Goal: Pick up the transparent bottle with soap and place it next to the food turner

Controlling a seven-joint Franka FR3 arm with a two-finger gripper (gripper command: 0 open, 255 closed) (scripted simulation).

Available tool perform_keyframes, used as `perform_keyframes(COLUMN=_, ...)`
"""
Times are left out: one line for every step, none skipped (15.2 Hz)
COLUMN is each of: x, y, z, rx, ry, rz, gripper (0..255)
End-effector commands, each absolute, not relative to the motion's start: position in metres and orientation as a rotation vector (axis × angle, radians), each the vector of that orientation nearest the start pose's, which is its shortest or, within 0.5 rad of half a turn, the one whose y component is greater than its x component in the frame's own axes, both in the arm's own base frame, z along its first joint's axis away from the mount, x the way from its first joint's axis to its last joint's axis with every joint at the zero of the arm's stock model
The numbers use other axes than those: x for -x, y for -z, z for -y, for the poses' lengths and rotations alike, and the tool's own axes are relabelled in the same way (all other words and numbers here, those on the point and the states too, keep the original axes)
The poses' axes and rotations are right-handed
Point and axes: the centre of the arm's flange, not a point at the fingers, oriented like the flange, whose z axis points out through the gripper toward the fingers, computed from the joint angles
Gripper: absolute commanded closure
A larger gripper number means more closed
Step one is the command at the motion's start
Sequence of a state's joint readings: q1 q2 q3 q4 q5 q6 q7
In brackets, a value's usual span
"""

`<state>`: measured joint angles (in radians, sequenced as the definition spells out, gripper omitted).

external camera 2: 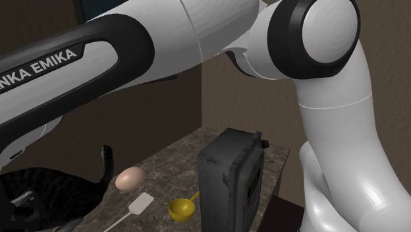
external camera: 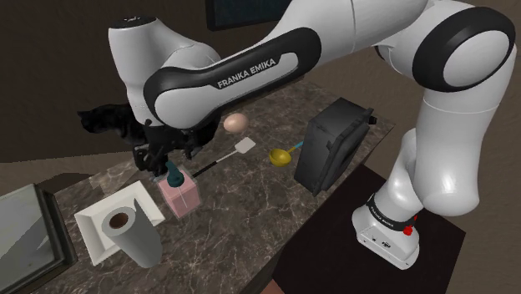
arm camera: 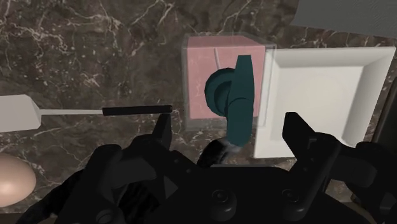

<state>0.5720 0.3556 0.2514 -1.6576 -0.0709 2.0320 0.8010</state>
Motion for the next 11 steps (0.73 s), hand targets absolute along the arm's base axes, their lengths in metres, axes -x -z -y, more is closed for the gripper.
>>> perform_keyframes(x=-0.462, y=-0.432, z=-0.468, rx=3.103, ry=0.007, rz=0.057, gripper=0)
perform_keyframes(x=-0.462, y=-0.445, z=-0.467, rx=3.103, ry=0.007, rz=0.057, gripper=0)
perform_keyframes(x=-0.462, y=-0.455, z=-0.467, rx=3.103, ry=0.007, rz=0.057, gripper=0)
perform_keyframes(x=-0.462, y=-0.455, z=-0.467, rx=3.103, ry=0.007, rz=0.057, gripper=0)
perform_keyframes(x=-0.462, y=-0.455, z=-0.467, rx=3.103, ry=0.007, rz=0.057, gripper=0)
perform_keyframes(x=-0.462, y=-0.455, z=-0.467, rx=3.103, ry=0.007, rz=0.057, gripper=0)
perform_keyframes(x=-0.462, y=-0.455, z=-0.467, rx=3.103, ry=0.007, rz=0.057, gripper=0)
perform_keyframes(x=-0.462, y=-0.455, z=-0.467, rx=3.103, ry=0.007, rz=0.057, gripper=0)
perform_keyframes(x=-0.462, y=-0.455, z=-0.467, rx=3.103, ry=0.007, rz=0.057, gripper=0)
perform_keyframes(x=-0.462, y=-0.455, z=-0.467, rx=3.103, ry=0.007, rz=0.057, gripper=0)
perform_keyframes(x=-0.462, y=-0.455, z=-0.467, rx=3.103, ry=0.007, rz=0.057, gripper=0)
